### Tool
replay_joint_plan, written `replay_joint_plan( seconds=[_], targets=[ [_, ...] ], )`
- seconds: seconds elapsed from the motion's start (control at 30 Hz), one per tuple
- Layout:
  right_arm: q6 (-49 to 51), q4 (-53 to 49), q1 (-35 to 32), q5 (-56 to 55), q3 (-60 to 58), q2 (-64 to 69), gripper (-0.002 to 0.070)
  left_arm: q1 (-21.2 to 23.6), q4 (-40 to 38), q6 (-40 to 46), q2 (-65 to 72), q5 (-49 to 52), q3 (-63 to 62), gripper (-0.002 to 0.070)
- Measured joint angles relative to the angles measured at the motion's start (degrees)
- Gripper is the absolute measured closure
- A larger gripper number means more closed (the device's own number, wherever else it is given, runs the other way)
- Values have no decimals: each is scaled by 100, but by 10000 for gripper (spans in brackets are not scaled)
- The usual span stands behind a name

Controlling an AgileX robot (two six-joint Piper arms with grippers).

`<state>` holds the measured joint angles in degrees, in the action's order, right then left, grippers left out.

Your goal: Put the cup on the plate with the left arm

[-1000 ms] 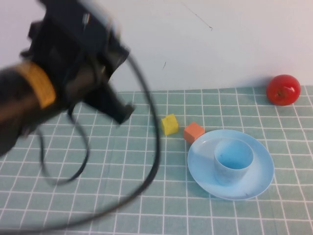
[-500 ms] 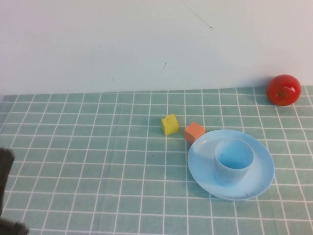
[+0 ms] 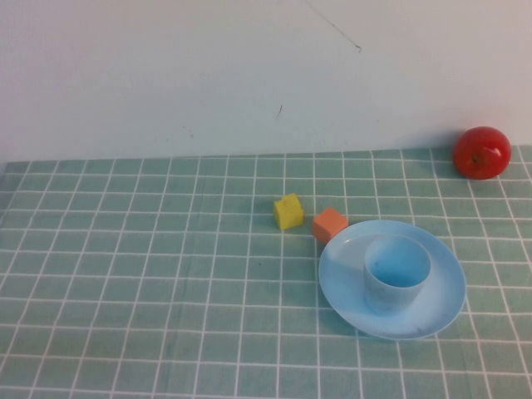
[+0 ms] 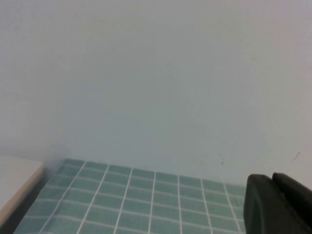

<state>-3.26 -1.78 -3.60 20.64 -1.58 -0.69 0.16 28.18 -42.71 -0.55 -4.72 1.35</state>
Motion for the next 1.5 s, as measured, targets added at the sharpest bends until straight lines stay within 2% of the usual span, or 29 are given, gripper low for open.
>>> replay_joint_plan(
  seconds=[0.17, 0.33, 0.43, 0.5, 0.63, 0.73, 0.87, 1.5],
  targets=[
    [0, 0, 0, 0, 0, 0, 678, 0, -28, -122, -13, 690, 3, 676],
    [0, 0, 0, 0, 0, 0, 678, 0, -96, -143, -13, 913, 3, 676],
    [0, 0, 0, 0, 0, 0, 678, 0, -475, 57, -13, 913, 13, 676],
    [0, 0, 0, 0, 0, 0, 678, 0, -1258, 645, -13, 913, 13, 676],
    [0, 0, 0, 0, 0, 0, 678, 0, -3116, 2752, -13, 1268, 13, 676],
    [0, 0, 0, 0, 0, 0, 678, 0, -3812, 3541, -13, 1788, 13, 676],
    [0, 0, 0, 0, 0, 0, 678, 0, -3726, 3567, -13, 2344, 16, 676],
    [0, 0, 0, 0, 0, 0, 678, 0, -3202, 3567, -13, 2398, 6, 678]
  ],
)
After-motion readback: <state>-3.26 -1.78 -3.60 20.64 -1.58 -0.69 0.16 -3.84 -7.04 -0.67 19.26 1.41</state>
